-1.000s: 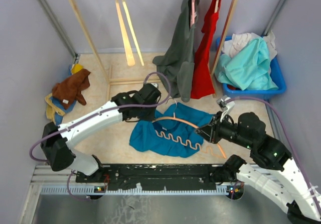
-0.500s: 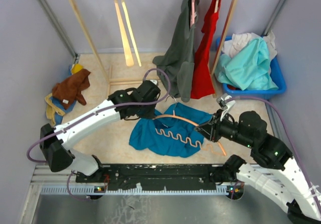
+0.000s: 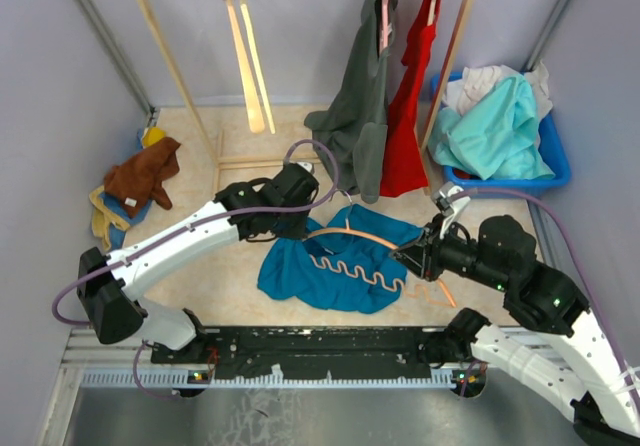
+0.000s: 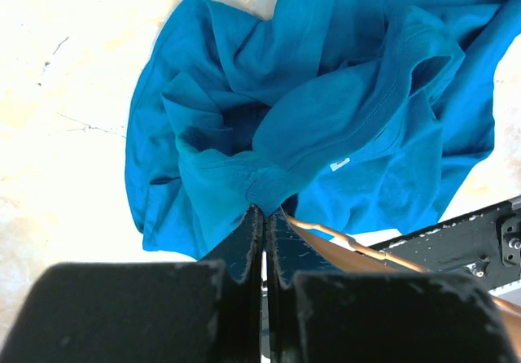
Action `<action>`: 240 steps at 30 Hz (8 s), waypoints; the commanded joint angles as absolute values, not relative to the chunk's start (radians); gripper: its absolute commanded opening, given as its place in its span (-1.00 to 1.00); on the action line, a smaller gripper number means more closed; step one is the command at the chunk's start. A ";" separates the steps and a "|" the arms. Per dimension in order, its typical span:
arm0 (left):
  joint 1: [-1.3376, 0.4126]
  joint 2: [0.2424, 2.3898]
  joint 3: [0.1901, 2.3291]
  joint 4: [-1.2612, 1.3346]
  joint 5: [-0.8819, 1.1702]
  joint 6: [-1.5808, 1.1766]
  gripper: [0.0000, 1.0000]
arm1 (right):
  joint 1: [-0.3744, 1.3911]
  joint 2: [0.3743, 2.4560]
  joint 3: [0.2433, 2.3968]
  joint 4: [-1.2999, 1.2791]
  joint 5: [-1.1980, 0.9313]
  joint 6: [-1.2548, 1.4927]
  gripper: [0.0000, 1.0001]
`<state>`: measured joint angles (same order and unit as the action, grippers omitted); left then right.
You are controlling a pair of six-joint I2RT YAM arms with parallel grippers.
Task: Place the t-shirt on the hanger
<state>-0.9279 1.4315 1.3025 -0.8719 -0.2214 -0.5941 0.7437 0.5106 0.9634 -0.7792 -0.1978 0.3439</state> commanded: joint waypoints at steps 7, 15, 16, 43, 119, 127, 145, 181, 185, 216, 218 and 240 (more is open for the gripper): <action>-0.953 1.434 1.321 -0.926 -0.217 -0.593 -1.00 | 0.735 0.543 1.000 -0.518 -0.135 0.249 -1.00; -0.961 1.437 1.337 -0.954 -0.228 -0.597 -1.00 | 0.736 0.579 1.010 -0.476 -0.145 0.219 -1.00; -0.962 1.437 1.338 -0.959 -0.232 -0.598 -1.00 | 0.736 0.587 1.021 -0.485 -0.142 0.207 -1.00; -0.963 1.401 1.305 -0.955 -0.256 -0.584 -0.98 | 0.736 0.557 1.063 -0.552 -0.142 0.190 -1.00; -1.089 1.521 2.115 -1.341 -0.384 -0.557 -0.98 | 0.737 0.369 0.779 -0.143 -0.188 0.375 -1.00; -1.089 1.561 2.230 -1.395 -0.362 -0.516 -0.94 | 0.736 0.322 0.818 -0.199 -0.149 0.361 -1.00; -1.089 1.493 2.059 -1.372 -0.329 -0.534 -0.95 | 0.737 0.374 0.926 -0.303 -0.169 0.311 -1.00; -1.089 1.565 2.327 -1.189 -0.025 -0.441 -0.94 | 0.737 0.391 0.593 0.158 -0.276 0.556 -1.00; -1.089 1.556 2.330 -1.154 0.028 -0.445 -0.92 | 0.735 0.371 0.602 0.142 -0.274 0.561 -1.00; -1.091 1.559 2.337 -1.183 0.216 -0.480 -0.80 | 0.736 0.291 0.730 0.034 -0.224 0.477 -1.00; -1.095 1.560 2.329 -1.168 0.224 -0.481 -0.81 | 0.736 0.291 0.697 0.082 -0.227 0.500 -1.00; -1.123 1.493 2.269 -1.214 0.060 -0.433 -0.17 | 0.736 0.290 0.478 0.401 -0.293 0.735 -1.00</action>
